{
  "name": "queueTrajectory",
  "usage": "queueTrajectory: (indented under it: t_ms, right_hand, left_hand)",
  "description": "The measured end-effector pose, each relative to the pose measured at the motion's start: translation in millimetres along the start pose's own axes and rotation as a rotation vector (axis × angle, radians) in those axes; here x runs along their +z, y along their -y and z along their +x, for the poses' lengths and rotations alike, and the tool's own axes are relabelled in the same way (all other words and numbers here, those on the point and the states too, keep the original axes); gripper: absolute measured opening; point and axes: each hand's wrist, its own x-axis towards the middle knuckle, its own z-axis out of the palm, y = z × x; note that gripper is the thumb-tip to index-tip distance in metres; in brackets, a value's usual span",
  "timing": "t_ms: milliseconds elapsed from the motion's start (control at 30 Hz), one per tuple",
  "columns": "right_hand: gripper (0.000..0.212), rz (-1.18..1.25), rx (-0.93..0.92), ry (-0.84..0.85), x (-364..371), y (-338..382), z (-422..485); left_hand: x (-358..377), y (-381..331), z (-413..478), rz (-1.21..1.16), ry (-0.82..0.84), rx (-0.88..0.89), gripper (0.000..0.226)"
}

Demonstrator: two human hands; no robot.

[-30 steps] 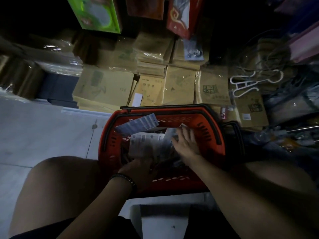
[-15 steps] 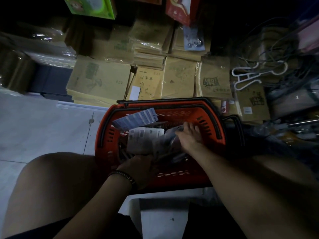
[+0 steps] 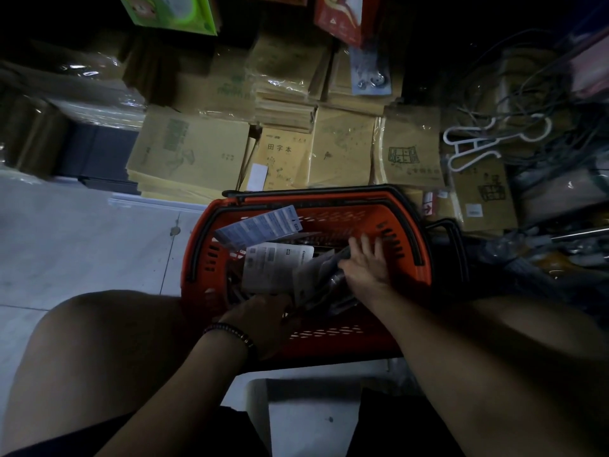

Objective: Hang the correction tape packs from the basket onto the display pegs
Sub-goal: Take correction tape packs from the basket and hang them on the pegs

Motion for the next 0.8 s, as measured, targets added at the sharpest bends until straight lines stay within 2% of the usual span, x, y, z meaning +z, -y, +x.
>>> queueTrajectory:
  t_ms: [100,167,267,400,467,533,633,700,800]
  right_hand:
    - [0.038,0.006,-0.120,-0.048,-6.9,-4.3,-8.6]
    - [0.033,0.040,-0.165,-0.090,-16.7,-6.6,-18.8]
    - [0.029,0.132,-0.216,-0.290,-40.2,-10.6,-35.3]
    - [0.051,0.314,-0.380,-0.549,-90.4,-19.0,-64.0]
    - [0.060,0.319,-0.443,-0.673,-114.2,-20.6,-86.2]
    - [0.069,0.322,-0.461,-0.796,-127.0,-22.0,-108.6]
    - [0.070,0.373,-0.458,-0.965,-134.3,-17.6,-139.1]
    - [0.061,0.409,-0.458,-1.085,-136.0,-12.0,-151.8]
    - [0.051,0.472,-0.454,-1.192,-136.8,-3.1,-166.9]
  left_hand:
    - [-5.3,-0.5,-1.6,0.001,0.008,-0.030,0.049]
    - [-12.1,0.5,-4.9,-0.053,-0.015,-0.075,0.061]
    - [-31.6,-3.1,-13.1,-0.228,-0.105,-0.090,0.047]
    - [-55.6,-11.5,-22.2,-0.542,-0.365,-0.182,0.046]
    - [-64.4,-20.2,-30.3,-0.816,-0.419,-0.240,0.042]
    - [-69.0,-31.9,-39.6,-1.243,-0.329,-0.198,0.045]
    - [-70.3,-52.6,-62.2,-1.744,-0.032,-0.041,0.062]
    - [-66.7,-52.5,-71.2,-1.863,0.067,0.028,0.065]
    - [-61.9,-46.9,-82.1,-1.906,0.082,0.111,0.053]
